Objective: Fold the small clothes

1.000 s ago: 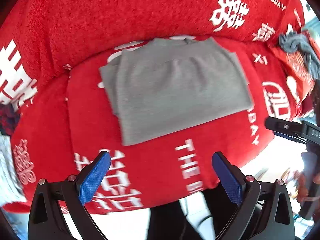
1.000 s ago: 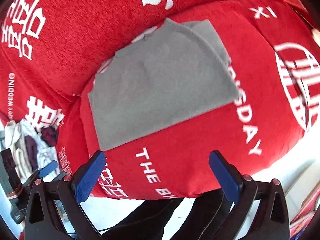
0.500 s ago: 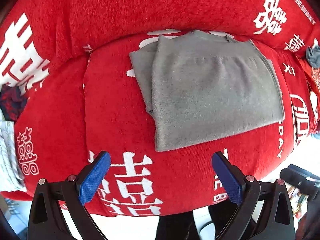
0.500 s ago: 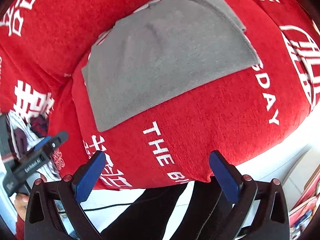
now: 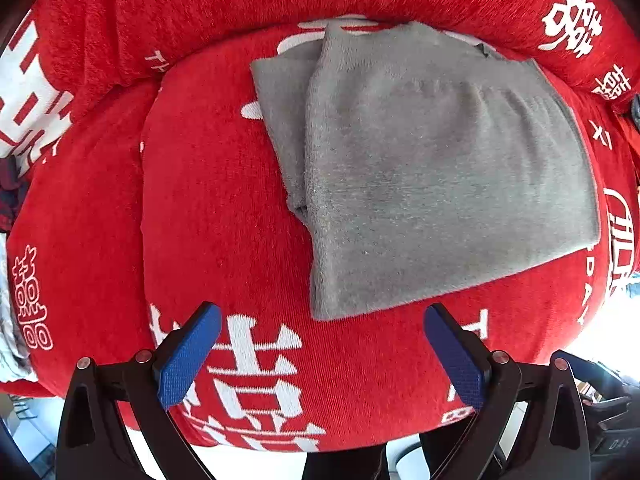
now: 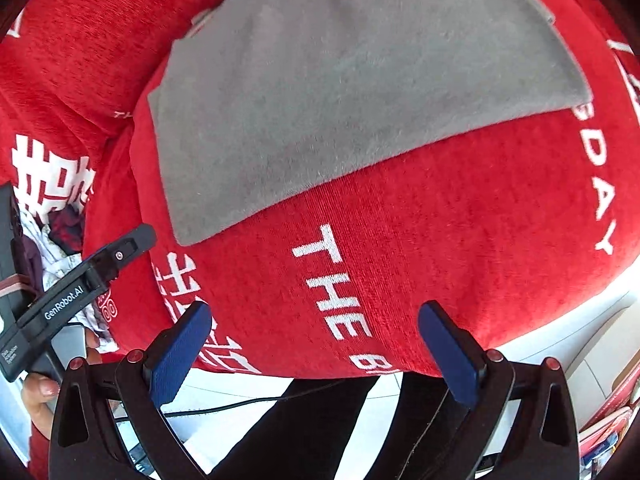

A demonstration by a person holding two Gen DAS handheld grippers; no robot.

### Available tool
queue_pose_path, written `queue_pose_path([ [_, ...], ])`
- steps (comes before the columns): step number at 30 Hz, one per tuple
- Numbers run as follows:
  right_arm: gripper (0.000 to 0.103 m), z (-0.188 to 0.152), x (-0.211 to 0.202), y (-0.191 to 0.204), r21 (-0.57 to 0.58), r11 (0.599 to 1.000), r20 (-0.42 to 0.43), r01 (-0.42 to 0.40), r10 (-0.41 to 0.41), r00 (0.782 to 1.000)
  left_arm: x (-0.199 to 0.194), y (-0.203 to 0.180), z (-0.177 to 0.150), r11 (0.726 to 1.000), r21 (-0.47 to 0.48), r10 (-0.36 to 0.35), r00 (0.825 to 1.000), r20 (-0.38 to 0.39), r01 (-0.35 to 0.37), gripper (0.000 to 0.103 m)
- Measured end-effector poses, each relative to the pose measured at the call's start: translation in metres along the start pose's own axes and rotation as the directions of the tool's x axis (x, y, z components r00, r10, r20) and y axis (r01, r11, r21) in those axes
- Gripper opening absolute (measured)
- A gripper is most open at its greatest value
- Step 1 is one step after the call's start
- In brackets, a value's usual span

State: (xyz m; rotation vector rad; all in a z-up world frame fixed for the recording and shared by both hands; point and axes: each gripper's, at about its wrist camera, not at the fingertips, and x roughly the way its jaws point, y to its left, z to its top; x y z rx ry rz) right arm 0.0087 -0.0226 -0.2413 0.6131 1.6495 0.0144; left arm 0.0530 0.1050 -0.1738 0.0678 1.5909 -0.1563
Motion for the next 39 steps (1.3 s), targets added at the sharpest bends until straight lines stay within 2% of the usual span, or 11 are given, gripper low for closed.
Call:
queue_pose_path([
  [9,0.103,0.016,0.030,-0.009,0.030,0.996,0.016,-0.087,0.087,0.996,0.036,0.007,0.008,1.000,-0.015,0.008,0.999,-0.032,-0.008,0.101],
  [21,0.103,0.033,0.033,-0.007,0.070,0.977,0.075,-0.202,0.197,0.978,0.047,0.013,0.020,1.000,0.017,0.019,0.999,-0.044,-0.018,0.101],
  [23,0.103,0.035,0.033,-0.008,0.079,0.970,0.084,-0.230,0.224,0.971,0.045,0.014,0.024,1.000,0.019,0.001,1.000,-0.024,-0.001,0.101],
  [25,0.103,0.036,0.033,-0.007,0.081,0.960,0.099,-0.267,0.259,0.961,0.037,0.026,0.030,0.999,-0.004,-0.046,0.998,0.032,0.046,0.101],
  [27,0.103,0.036,0.033,-0.005,0.068,0.938,0.125,-0.340,0.330,0.936,0.029,0.042,0.038,0.990,-0.036,-0.136,0.987,0.085,0.140,0.101],
  [31,0.103,0.037,0.046,0.000,0.083,0.900,0.124,-0.428,0.417,0.900,0.031,0.072,0.056,0.954,-0.100,-0.270,0.956,0.112,0.281,0.101],
  [32,0.103,0.036,0.052,-0.001,0.104,0.880,0.126,-0.463,0.450,0.884,0.034,0.078,0.060,0.943,-0.111,-0.301,0.947,0.113,0.313,0.101],
  [33,0.103,0.034,0.057,-0.002,0.124,0.861,0.131,-0.493,0.478,0.869,0.039,0.085,0.068,0.923,-0.128,-0.349,0.930,0.114,0.362,0.101],
  [37,0.099,0.028,0.073,-0.005,0.184,0.800,0.164,-0.572,0.548,0.820,0.055,0.093,0.081,0.872,-0.174,-0.447,0.889,0.098,0.458,0.101],
  [39,0.090,0.029,0.081,-0.001,0.207,0.749,0.195,-0.629,0.599,0.777,0.057,0.082,0.086,0.854,-0.185,-0.478,0.874,0.087,0.486,0.101],
])
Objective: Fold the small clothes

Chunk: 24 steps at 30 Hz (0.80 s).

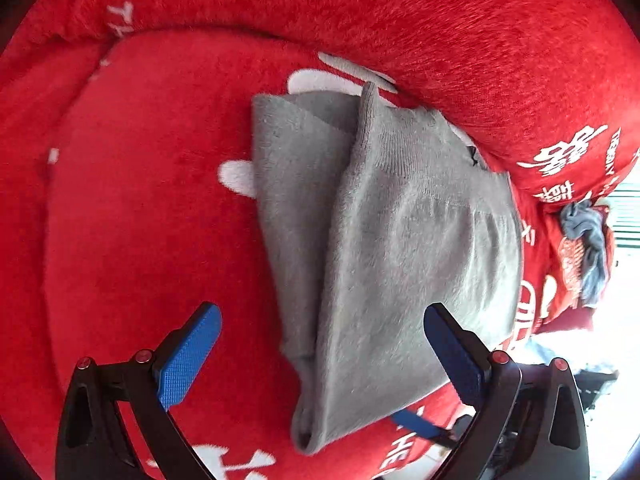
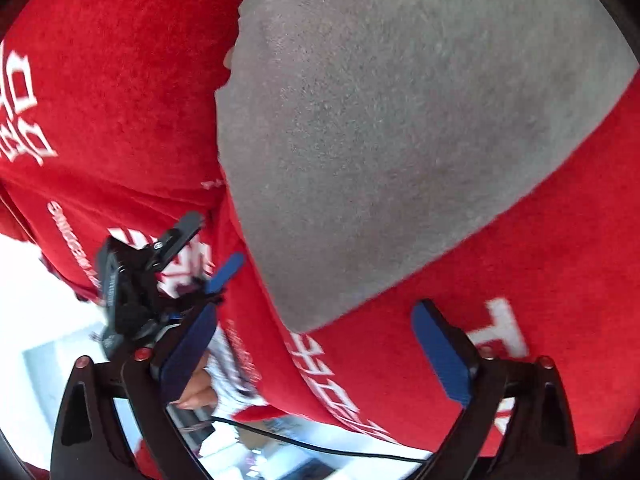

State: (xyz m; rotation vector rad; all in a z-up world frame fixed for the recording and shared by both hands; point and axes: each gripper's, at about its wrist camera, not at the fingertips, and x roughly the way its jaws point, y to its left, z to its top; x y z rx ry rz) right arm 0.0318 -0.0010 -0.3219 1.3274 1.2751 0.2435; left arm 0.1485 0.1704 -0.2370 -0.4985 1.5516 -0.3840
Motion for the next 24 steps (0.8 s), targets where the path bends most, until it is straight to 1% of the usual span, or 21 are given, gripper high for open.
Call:
queue_pose_path([
  [1,0.087,0.001,0.004,0.000,0.014,1.000,0.003,-0.017,0.017,1.000,0.004,0.000,0.002,1.000,-0.006,-0.016,1.000,-0.008,0.016,0.101],
  [4,0.084,0.003,0.026,-0.002,0.089,0.992,0.017,-0.094,0.093,0.996,0.011,-0.003,0.007,0.999,-0.008,-0.033,0.999,-0.025,0.032,0.101],
  [5,0.075,0.004,0.031,-0.003,0.104,0.989,0.016,-0.104,0.103,0.995,0.013,-0.004,0.008,0.999,-0.006,-0.036,0.999,-0.030,0.036,0.101],
  [6,0.050,0.006,0.039,-0.003,0.129,0.986,0.003,-0.104,0.105,0.994,0.014,-0.003,0.008,0.999,-0.007,-0.042,0.999,-0.035,0.042,0.101],
  [7,0.032,0.008,0.042,-0.004,0.143,0.984,-0.010,-0.105,0.108,0.994,0.014,-0.003,0.007,0.999,-0.009,-0.050,0.998,-0.041,0.050,0.101],
  [8,0.008,0.010,0.044,-0.004,0.160,0.979,-0.017,-0.125,0.129,0.991,0.014,-0.002,0.007,0.998,-0.013,-0.062,0.997,-0.050,0.061,0.101],
  [10,0.008,0.011,0.036,0.003,0.149,0.969,-0.006,-0.198,0.201,0.980,0.016,-0.001,0.007,0.996,-0.024,-0.093,0.993,-0.074,0.092,0.101],
  [11,0.008,0.013,0.027,0.012,0.116,0.964,-0.006,-0.241,0.243,0.970,0.017,-0.002,0.009,0.994,-0.028,-0.109,0.991,-0.081,0.107,0.101],
  [12,0.008,0.014,0.018,0.020,0.081,0.963,-0.010,-0.259,0.260,0.965,0.018,-0.002,0.010,0.993,-0.031,-0.120,0.989,-0.082,0.118,0.101],
  [14,0.008,0.015,0.005,0.036,0.012,0.964,-0.028,-0.267,0.267,0.963,0.021,-0.008,0.016,0.981,-0.044,-0.190,0.978,-0.087,0.186,0.101],
  [15,0.008,0.016,0.000,0.043,-0.020,0.966,-0.039,-0.258,0.257,0.966,0.023,-0.011,0.019,0.976,-0.048,-0.216,0.972,-0.088,0.213,0.101],
  [16,0.008,0.017,-0.002,0.048,-0.044,0.968,-0.050,-0.247,0.244,0.968,0.025,-0.018,0.023,0.966,-0.050,-0.256,0.963,-0.088,0.253,0.101],
  [17,0.008,0.018,-0.001,0.050,-0.063,0.971,-0.062,-0.232,0.229,0.972,0.027,-0.024,0.026,0.961,-0.045,-0.275,0.957,-0.086,0.272,0.101],
  [18,0.008,0.019,0.001,0.051,-0.079,0.975,-0.075,-0.209,0.203,0.976,0.029,-0.032,0.029,0.961,-0.031,-0.277,0.957,-0.082,0.275,0.101],
  [19,0.008,0.018,0.003,0.049,-0.089,0.979,-0.086,-0.183,0.176,0.981,0.032,-0.044,0.032,0.969,0.005,-0.245,0.966,-0.076,0.247,0.091],
  [20,0.008,0.018,0.007,0.048,-0.099,0.985,-0.106,-0.138,0.128,0.986,0.035,-0.053,0.034,0.979,0.043,-0.198,0.977,-0.073,0.201,0.081],
  [21,0.009,0.015,0.014,0.044,-0.106,0.992,-0.149,-0.070,0.054,0.987,0.039,-0.059,0.036,0.987,0.079,-0.136,0.988,-0.078,0.142,0.058],
  [22,0.010,0.013,0.017,0.042,-0.108,0.993,-0.177,-0.038,0.018,0.984,0.043,-0.062,0.037,0.990,0.102,-0.086,0.992,-0.087,0.095,0.042],
  [23,0.012,0.009,0.019,0.039,-0.113,0.994,-0.227,0.008,-0.033,0.973,0.047,-0.062,0.037,0.992,0.118,-0.039,0.994,-0.099,0.050,0.037],
  [24,0.012,0.006,0.017,0.040,-0.125,0.991,-0.254,0.040,-0.071,0.965,0.049,-0.060,0.037,0.992,0.123,-0.016,0.994,-0.106,0.029,0.030],
])
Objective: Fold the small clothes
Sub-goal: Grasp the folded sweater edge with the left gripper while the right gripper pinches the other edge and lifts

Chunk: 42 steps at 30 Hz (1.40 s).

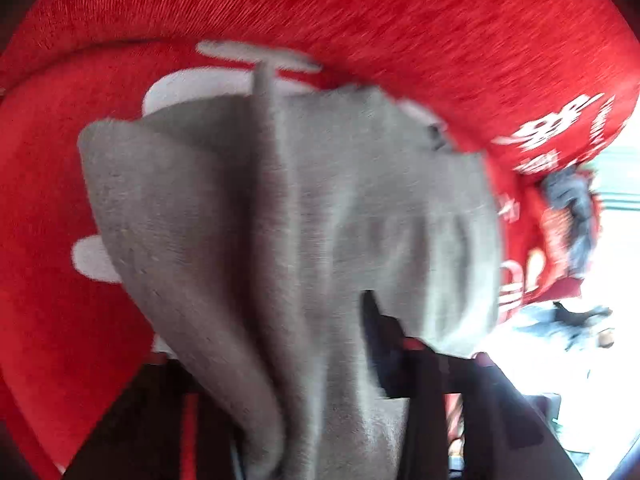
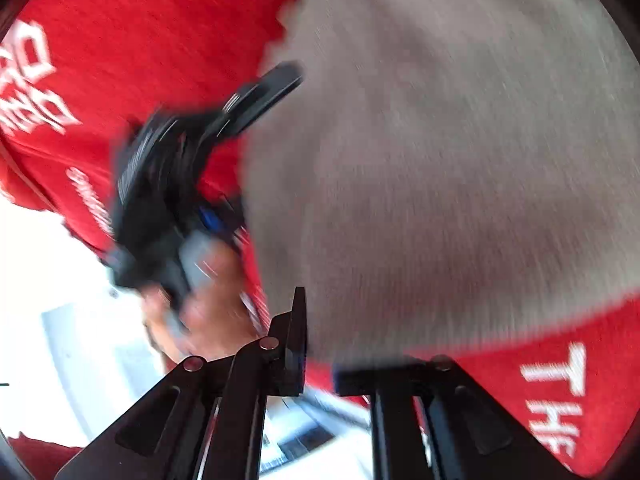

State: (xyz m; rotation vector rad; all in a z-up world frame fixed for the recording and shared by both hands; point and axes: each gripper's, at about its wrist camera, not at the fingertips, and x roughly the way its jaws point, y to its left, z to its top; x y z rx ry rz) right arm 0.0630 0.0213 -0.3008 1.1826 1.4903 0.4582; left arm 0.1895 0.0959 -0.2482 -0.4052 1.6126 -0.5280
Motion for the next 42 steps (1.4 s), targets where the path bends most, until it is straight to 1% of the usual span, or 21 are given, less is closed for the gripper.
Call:
queue_pose_path([
  [3,0.012,-0.006,-0.027,0.011,-0.078,0.995,0.013,0.065,-0.064,0.998,0.000,0.008,-0.003,1.000,-0.013,-0.002,1.000,-0.009,0.002,0.030],
  [5,0.012,-0.002,-0.058,0.021,-0.139,0.980,0.118,0.142,-0.126,0.985,0.002,0.007,-0.003,1.000,-0.024,-0.002,1.000,-0.009,0.002,0.030],
  [7,0.012,0.011,-0.086,0.025,-0.172,0.950,0.241,0.261,-0.216,0.946,0.004,0.007,-0.005,1.000,-0.026,0.014,1.000,-0.014,-0.014,0.030],
  [9,0.009,0.033,-0.103,0.021,-0.158,0.920,0.321,0.358,-0.295,0.900,0.004,-0.002,-0.006,0.999,0.013,0.052,0.999,0.008,-0.052,0.030],
  [10,0.008,0.038,-0.109,0.017,-0.153,0.912,0.334,0.381,-0.315,0.888,0.007,-0.006,-0.004,0.997,0.025,0.068,0.998,0.015,-0.069,0.023],
  [12,0.008,0.065,-0.099,0.004,-0.138,0.877,0.301,0.460,-0.406,0.863,0.007,-0.014,-0.005,0.996,0.029,0.086,0.996,0.030,-0.087,0.019],
  [13,0.006,0.071,-0.094,-0.006,-0.136,0.872,0.268,0.471,-0.425,0.864,0.005,-0.018,-0.005,0.995,0.021,0.095,0.995,0.041,-0.096,0.018],
  [14,0.001,0.076,-0.092,-0.010,-0.144,0.890,0.257,0.432,-0.388,0.885,0.001,-0.018,-0.006,0.995,0.008,0.098,0.994,0.051,-0.098,0.018],
  [16,0.001,0.078,-0.094,-0.010,-0.155,0.901,0.249,0.405,-0.361,0.899,-0.010,-0.024,-0.006,0.998,-0.042,0.058,0.995,0.081,-0.055,0.017],
  [19,0.001,0.068,-0.106,-0.018,-0.154,0.924,0.236,0.351,-0.310,0.921,-0.026,-0.049,-0.008,0.998,-0.058,-0.010,0.992,0.129,0.017,0.016],
  [21,0.007,0.061,-0.121,-0.025,-0.143,0.939,0.240,0.312,-0.273,0.932,-0.032,-0.080,-0.006,0.999,-0.028,-0.025,0.989,0.148,0.029,0.016],
  [24,0.008,0.055,-0.158,-0.034,-0.117,0.962,0.276,0.245,-0.206,0.939,-0.031,-0.129,-0.003,0.999,0.035,-0.034,0.987,0.155,0.029,0.016],
  [27,0.008,0.054,-0.198,-0.048,-0.094,0.981,0.322,0.168,-0.130,0.938,-0.011,-0.198,0.005,0.991,0.118,-0.084,0.986,0.144,0.067,0.016],
  [29,0.008,0.055,-0.222,-0.061,-0.080,0.989,0.351,0.126,-0.091,0.932,0.010,-0.236,0.010,0.980,0.196,-0.064,0.990,0.130,0.038,0.016],
  [32,0.009,0.071,-0.251,-0.090,-0.001,0.999,0.373,0.041,-0.038,0.927,0.077,-0.296,0.014,0.948,0.312,0.045,0.996,0.078,-0.067,0.016],
  [34,0.010,0.076,-0.258,-0.112,0.048,0.999,0.373,-0.025,0.006,0.928,0.117,-0.316,0.012,0.922,0.347,0.161,0.985,0.053,-0.170,0.016],
  [36,0.010,0.079,-0.262,-0.133,0.101,0.990,0.369,-0.096,0.052,0.928,0.128,-0.327,0.007,0.900,0.372,0.214,0.974,0.076,-0.227,0.017],
  [39,0.012,0.080,-0.271,-0.149,0.112,0.979,0.384,-0.168,0.114,0.916,0.118,-0.333,-0.008,0.866,0.413,0.245,0.960,0.140,-0.281,0.017],
  [40,0.016,0.080,-0.273,-0.151,0.109,0.977,0.389,-0.182,0.127,0.912,0.113,-0.331,-0.011,0.861,0.420,0.249,0.958,0.143,-0.287,0.026],
  [41,0.031,0.080,-0.276,-0.155,0.108,0.971,0.401,-0.212,0.152,0.903,0.109,-0.332,-0.013,0.860,0.427,0.240,0.960,0.142,-0.278,0.035],
  [42,0.050,0.080,-0.279,-0.158,0.107,0.963,0.411,-0.249,0.185,0.892,0.103,-0.335,-0.014,0.864,0.433,0.212,0.966,0.147,-0.256,0.057],
])
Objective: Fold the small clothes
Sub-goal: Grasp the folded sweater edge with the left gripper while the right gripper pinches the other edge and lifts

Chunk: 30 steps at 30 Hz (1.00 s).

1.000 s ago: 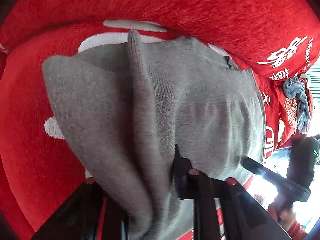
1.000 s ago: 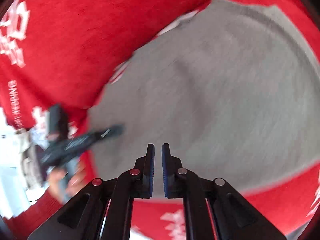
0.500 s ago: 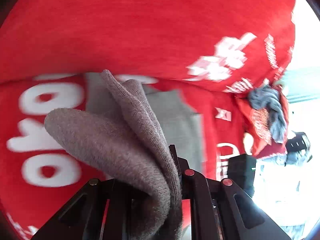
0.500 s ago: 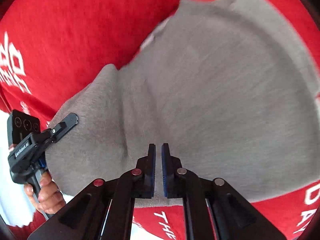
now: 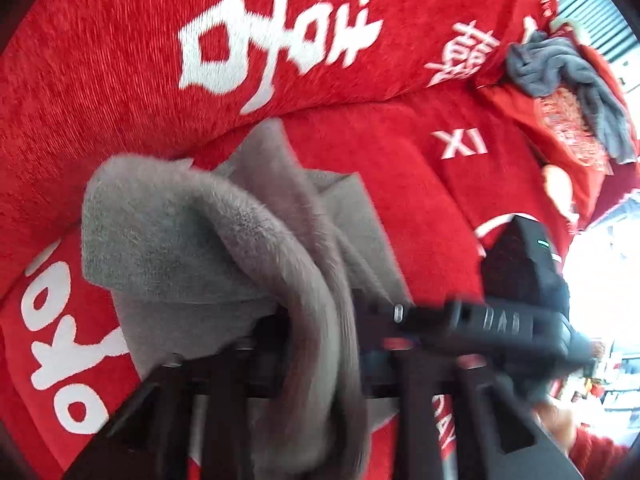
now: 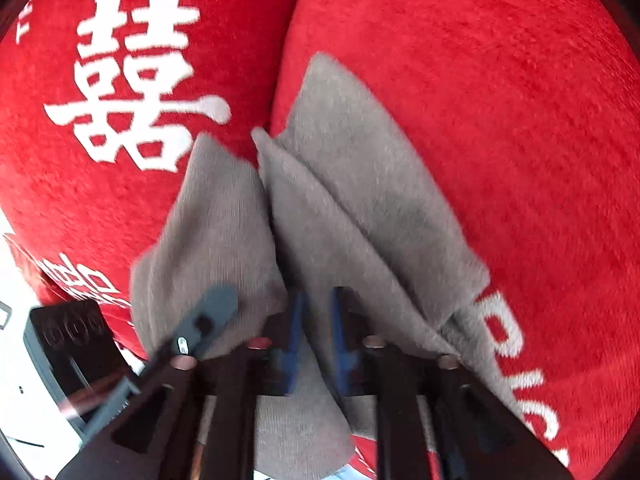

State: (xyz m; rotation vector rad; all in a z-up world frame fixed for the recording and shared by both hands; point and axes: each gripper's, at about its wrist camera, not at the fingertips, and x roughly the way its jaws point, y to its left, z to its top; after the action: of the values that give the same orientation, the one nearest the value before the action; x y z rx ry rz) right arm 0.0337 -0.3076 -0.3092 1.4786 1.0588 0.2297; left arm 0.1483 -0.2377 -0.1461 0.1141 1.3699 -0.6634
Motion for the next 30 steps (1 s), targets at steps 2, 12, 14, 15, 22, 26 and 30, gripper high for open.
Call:
queue_pose_path([
  [2,0.060,0.006,-0.008,-0.004,0.032,0.997,0.007,-0.067,0.067,0.998,-0.020,-0.004,0.000,1.000,0.012,-0.024,0.997,0.073,0.024,0.075],
  [12,0.078,0.040,-0.039,-0.010,0.091,0.979,-0.016,-0.182,0.184,0.983,-0.043,0.067,-0.029,0.974,-0.180,0.160,0.983,0.095,-0.141,0.076],
  [14,0.079,0.038,-0.018,-0.004,0.047,0.989,-0.045,-0.138,0.140,0.989,-0.037,0.092,-0.043,0.953,-0.234,0.207,0.977,0.044,-0.192,0.076],
  [15,0.079,0.041,-0.005,0.004,0.019,0.994,-0.061,-0.106,0.107,0.992,-0.029,0.104,-0.050,0.941,-0.257,0.233,0.972,0.016,-0.222,0.076],
  [22,0.014,0.029,0.017,0.079,-0.389,0.899,-0.042,0.200,-0.234,0.971,-0.024,0.127,-0.075,0.908,-0.325,0.268,0.963,-0.031,-0.263,0.076],
  [26,0.014,0.021,0.003,0.093,-0.462,0.850,0.023,0.252,-0.273,0.962,-0.017,0.110,-0.076,0.924,-0.268,0.278,0.960,-0.019,-0.272,0.076],
  [30,0.015,0.042,0.019,0.066,-0.415,0.823,0.030,0.388,-0.414,0.910,-0.001,0.102,-0.075,0.929,-0.236,0.291,0.957,-0.018,-0.287,0.094],
])
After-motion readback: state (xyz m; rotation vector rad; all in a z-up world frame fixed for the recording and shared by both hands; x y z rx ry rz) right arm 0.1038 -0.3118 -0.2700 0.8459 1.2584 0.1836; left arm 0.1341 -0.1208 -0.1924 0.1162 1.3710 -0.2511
